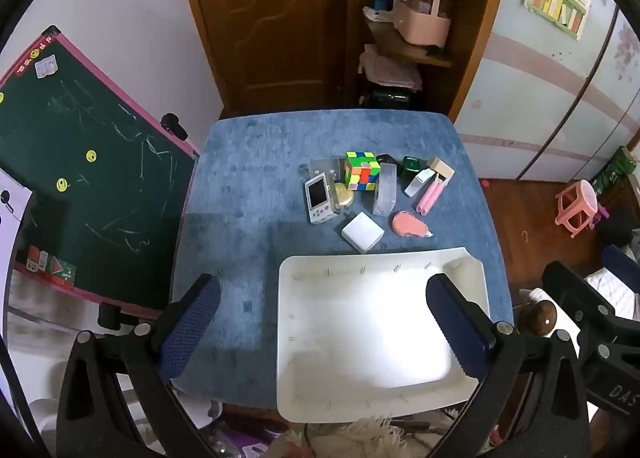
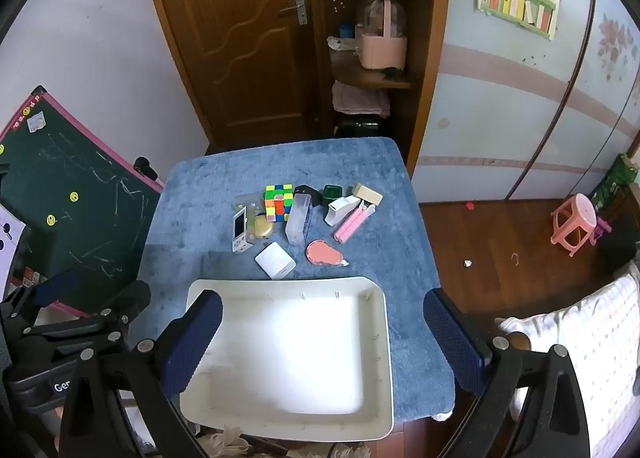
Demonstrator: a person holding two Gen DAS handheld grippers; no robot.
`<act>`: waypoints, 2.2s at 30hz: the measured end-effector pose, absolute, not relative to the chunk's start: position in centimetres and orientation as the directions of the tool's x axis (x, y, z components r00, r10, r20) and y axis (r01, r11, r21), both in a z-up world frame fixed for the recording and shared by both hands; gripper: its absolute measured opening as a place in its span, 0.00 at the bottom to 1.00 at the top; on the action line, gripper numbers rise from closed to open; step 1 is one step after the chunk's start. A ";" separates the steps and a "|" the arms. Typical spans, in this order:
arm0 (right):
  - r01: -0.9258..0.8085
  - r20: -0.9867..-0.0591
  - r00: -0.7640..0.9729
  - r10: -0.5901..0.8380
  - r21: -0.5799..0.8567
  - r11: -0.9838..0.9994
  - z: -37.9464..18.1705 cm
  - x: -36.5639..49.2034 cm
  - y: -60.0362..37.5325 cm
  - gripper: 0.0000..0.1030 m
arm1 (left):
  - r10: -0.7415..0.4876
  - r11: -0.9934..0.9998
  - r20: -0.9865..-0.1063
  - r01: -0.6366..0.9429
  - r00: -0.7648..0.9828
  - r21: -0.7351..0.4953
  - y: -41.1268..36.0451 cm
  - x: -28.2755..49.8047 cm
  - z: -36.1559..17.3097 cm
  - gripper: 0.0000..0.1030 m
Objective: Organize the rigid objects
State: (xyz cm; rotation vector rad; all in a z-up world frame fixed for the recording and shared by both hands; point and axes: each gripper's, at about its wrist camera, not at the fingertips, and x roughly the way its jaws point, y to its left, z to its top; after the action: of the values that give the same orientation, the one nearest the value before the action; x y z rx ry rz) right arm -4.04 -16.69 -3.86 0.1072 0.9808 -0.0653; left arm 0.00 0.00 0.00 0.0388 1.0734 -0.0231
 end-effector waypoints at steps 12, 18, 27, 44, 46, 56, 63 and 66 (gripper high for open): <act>0.104 -0.837 0.547 -0.002 0.065 0.992 -4.0 -4.1 -16.7 0.98 | 0.002 0.999 -0.875 0.036 0.484 0.022 0.0 0.0 0.0 0.99; 0.102 -0.836 0.548 0.002 0.069 0.992 -4.2 -4.3 -16.2 0.98 | -0.003 0.999 -0.875 0.036 0.483 0.017 0.0 0.0 0.0 0.99; 0.102 -0.838 0.545 0.008 0.076 0.992 -4.1 -4.2 -16.6 0.98 | -0.006 0.999 -0.876 0.037 0.483 0.013 0.0 0.0 0.0 0.99; 0.101 -0.839 0.544 0.021 0.090 0.991 -3.9 -4.3 -16.5 0.98 | -0.008 0.999 -0.878 0.039 0.479 0.012 0.0 0.0 0.0 0.99; 0.100 -0.839 0.544 0.020 0.088 0.991 -3.9 -4.3 -16.5 0.98 | -0.007 0.999 -0.878 0.039 0.478 0.013 0.0 0.0 0.1 0.99; 0.099 -0.830 0.558 0.018 0.088 0.991 -3.7 -5.0 -16.2 0.98 | -0.009 0.999 -0.877 0.039 0.480 0.011 0.0 0.0 0.0 0.99; 0.096 -0.826 0.563 0.016 0.084 0.992 -3.2 -5.3 -16.3 0.98 | -0.010 0.999 -0.877 0.037 0.481 0.010 0.1 0.0 0.1 0.99; 0.096 -0.826 0.564 0.016 0.085 0.992 -3.1 -5.1 -16.6 0.98 | -0.009 0.999 -0.877 0.038 0.480 0.011 0.1 0.0 0.1 0.99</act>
State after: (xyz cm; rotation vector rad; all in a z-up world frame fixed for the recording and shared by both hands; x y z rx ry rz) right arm -5.11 -16.62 -3.10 0.1256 0.9711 -0.0474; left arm -0.03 0.06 0.07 0.0303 1.0697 -0.0288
